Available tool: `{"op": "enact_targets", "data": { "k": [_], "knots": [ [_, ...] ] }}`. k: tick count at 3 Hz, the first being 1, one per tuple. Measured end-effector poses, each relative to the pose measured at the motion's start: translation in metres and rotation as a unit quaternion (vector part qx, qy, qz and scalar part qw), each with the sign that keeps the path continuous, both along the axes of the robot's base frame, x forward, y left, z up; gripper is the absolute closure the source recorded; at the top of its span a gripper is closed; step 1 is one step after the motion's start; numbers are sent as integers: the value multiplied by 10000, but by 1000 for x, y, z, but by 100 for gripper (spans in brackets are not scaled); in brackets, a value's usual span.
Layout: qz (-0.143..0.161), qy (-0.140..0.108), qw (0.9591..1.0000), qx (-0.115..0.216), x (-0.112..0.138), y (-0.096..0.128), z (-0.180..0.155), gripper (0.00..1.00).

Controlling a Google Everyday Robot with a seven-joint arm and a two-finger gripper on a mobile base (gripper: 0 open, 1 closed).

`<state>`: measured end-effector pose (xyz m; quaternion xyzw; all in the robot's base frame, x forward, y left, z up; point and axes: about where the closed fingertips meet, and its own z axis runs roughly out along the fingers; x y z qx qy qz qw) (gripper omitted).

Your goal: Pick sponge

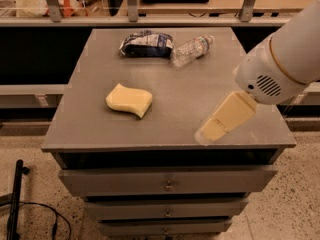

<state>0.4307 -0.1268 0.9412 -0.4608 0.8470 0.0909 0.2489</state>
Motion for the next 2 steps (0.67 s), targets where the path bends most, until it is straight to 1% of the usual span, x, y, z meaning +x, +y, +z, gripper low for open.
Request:
{"op": "enact_targets", "data": {
  "k": [1, 2],
  "knots": [
    [234, -528, 9972, 477, 0, 24, -10, 0],
    [550, -1103, 9894, 770, 14, 43, -18, 0]
  ]
}}
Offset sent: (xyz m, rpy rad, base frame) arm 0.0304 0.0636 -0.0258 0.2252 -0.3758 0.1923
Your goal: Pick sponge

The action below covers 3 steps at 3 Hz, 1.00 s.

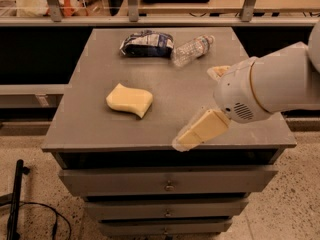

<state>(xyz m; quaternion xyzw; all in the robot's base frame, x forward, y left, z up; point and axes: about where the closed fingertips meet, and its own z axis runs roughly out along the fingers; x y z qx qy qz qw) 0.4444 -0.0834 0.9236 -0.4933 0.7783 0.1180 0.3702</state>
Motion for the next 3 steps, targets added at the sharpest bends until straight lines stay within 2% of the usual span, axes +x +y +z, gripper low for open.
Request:
{"op": "enact_targets", "data": {
  "k": [1, 2, 3],
  "knots": [
    [210, -547, 9982, 132, 16, 22, -4, 0],
    [210, -547, 9982, 132, 16, 22, -4, 0],
    [-27, -610, 9978, 272, 21, 21, -14, 0]
  ]
}}
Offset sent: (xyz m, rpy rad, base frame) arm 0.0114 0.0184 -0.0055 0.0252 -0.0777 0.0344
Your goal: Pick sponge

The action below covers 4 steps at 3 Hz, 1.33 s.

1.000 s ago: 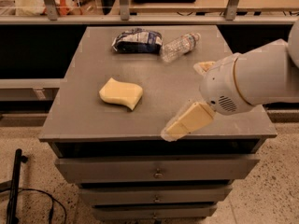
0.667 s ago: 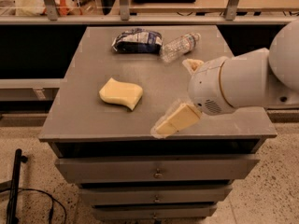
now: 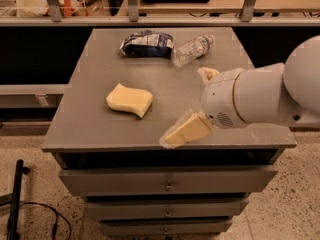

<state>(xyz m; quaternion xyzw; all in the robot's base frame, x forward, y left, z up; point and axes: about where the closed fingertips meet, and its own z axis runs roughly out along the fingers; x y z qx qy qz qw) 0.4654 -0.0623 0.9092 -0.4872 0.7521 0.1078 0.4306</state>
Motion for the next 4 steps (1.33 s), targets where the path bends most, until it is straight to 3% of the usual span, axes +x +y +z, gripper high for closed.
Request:
{"op": "enact_targets", "data": {
  "k": [1, 2, 4],
  "knots": [
    [-273, -23, 9994, 222, 15, 4, -21, 0],
    [-292, -81, 9987, 404, 36, 13, -33, 0],
    [330, 9, 9937, 1071, 64, 62, -39, 0]
  ]
}}
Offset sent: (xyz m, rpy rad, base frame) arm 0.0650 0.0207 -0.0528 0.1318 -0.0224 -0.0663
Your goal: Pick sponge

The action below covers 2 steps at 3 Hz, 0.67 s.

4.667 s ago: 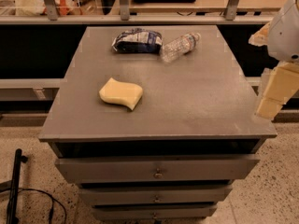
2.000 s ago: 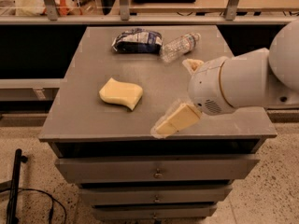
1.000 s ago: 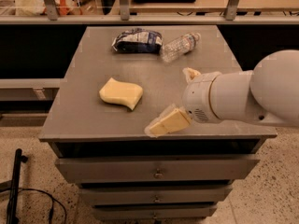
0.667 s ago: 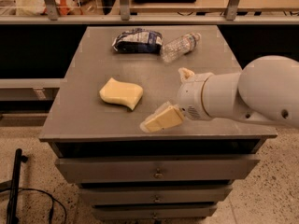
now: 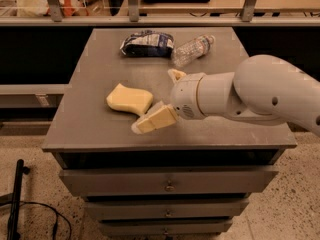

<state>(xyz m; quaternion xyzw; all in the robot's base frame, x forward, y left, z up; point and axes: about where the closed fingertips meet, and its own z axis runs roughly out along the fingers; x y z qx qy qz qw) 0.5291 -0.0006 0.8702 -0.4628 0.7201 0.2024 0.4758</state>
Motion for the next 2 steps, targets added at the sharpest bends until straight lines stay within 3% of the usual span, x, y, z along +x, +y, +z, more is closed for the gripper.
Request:
{"op": "enact_targets", "data": {
  "k": [1, 2],
  "knots": [
    [207, -26, 9996, 166, 9, 24, -7, 0],
    [192, -47, 9996, 220, 20, 38, -20, 0]
  ]
}}
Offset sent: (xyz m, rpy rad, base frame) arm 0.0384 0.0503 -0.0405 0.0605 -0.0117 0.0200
